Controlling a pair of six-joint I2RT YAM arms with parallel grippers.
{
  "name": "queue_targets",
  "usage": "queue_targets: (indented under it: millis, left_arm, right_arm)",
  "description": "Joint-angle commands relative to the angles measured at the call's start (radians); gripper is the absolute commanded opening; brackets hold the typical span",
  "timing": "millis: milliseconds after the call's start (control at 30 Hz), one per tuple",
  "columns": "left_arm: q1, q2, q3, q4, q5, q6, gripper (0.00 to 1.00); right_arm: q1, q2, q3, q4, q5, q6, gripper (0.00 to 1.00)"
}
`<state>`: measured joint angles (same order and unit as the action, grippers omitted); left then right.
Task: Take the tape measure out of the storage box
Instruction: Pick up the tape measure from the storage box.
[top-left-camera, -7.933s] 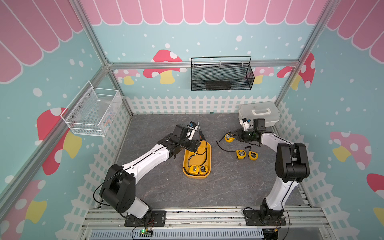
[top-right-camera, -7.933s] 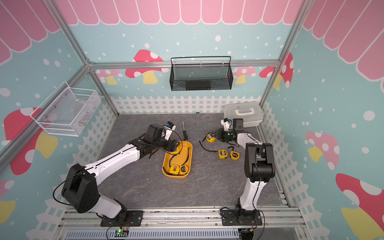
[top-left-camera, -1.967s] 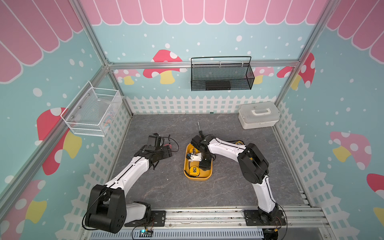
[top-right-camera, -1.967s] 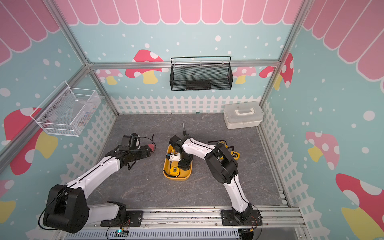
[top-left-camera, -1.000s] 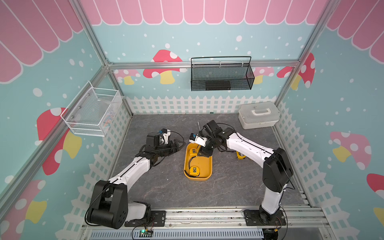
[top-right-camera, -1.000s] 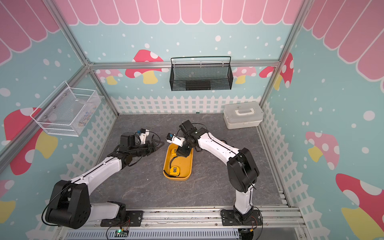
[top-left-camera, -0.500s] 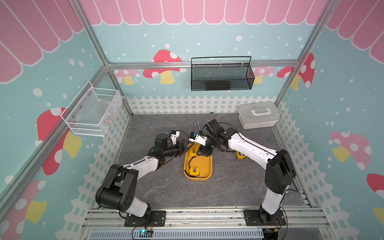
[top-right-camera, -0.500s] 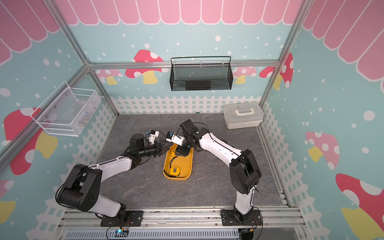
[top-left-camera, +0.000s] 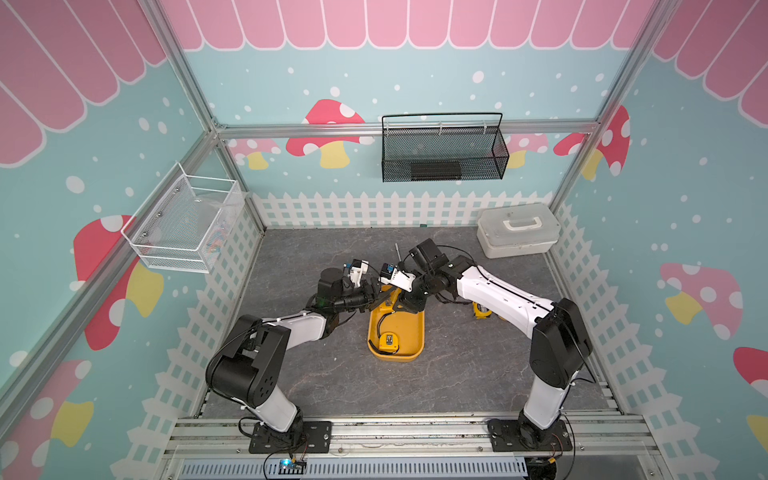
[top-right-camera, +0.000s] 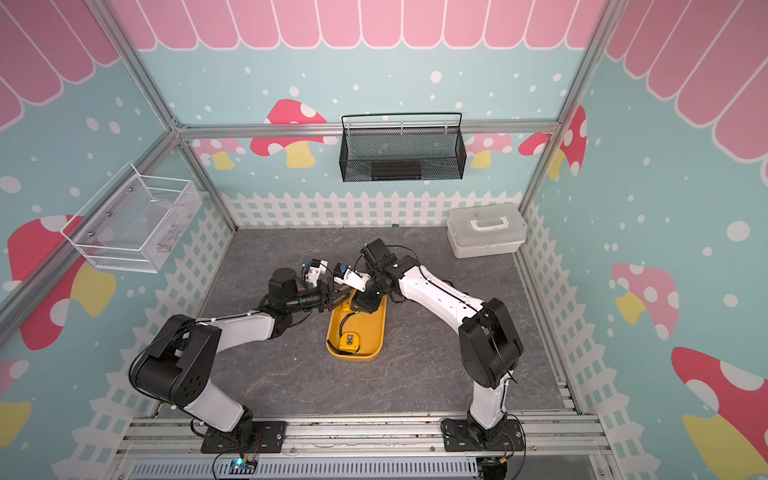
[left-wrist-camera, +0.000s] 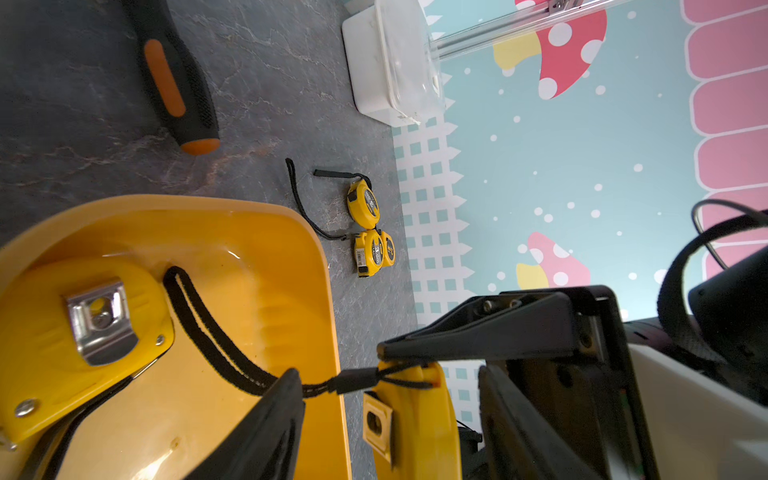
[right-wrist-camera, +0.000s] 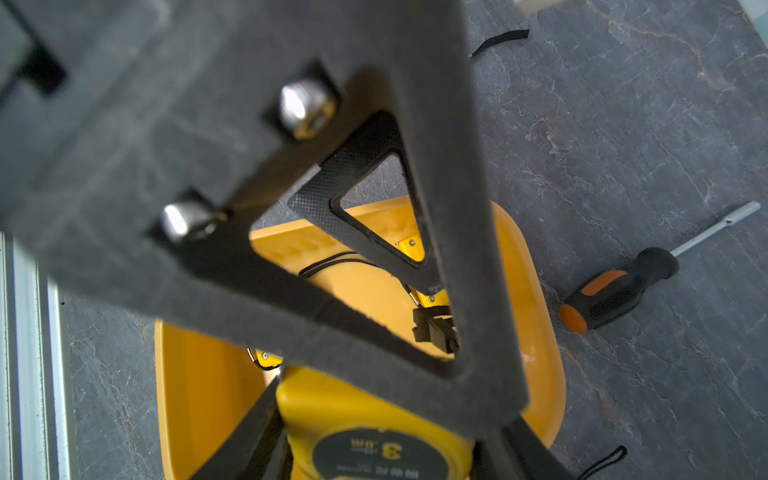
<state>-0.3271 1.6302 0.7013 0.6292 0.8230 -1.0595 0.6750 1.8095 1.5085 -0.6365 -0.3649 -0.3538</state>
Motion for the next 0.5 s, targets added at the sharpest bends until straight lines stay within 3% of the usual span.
queue_targets:
  millis: [0, 467]
  left_arm:
    - [-0.012, 0.019, 0.024, 0.049, 0.028, -0.017, 0.64]
    - [-0.043, 0.038, 0.045, 0.004, 0.064, 0.016, 0.48]
  right_arm:
    - [-0.002, -0.026, -0.007, 0.009, -0.024, 0.011, 0.52]
    - [-0.011, -0.02, -0.013, 0.009, -0.037, 0.018, 0.52]
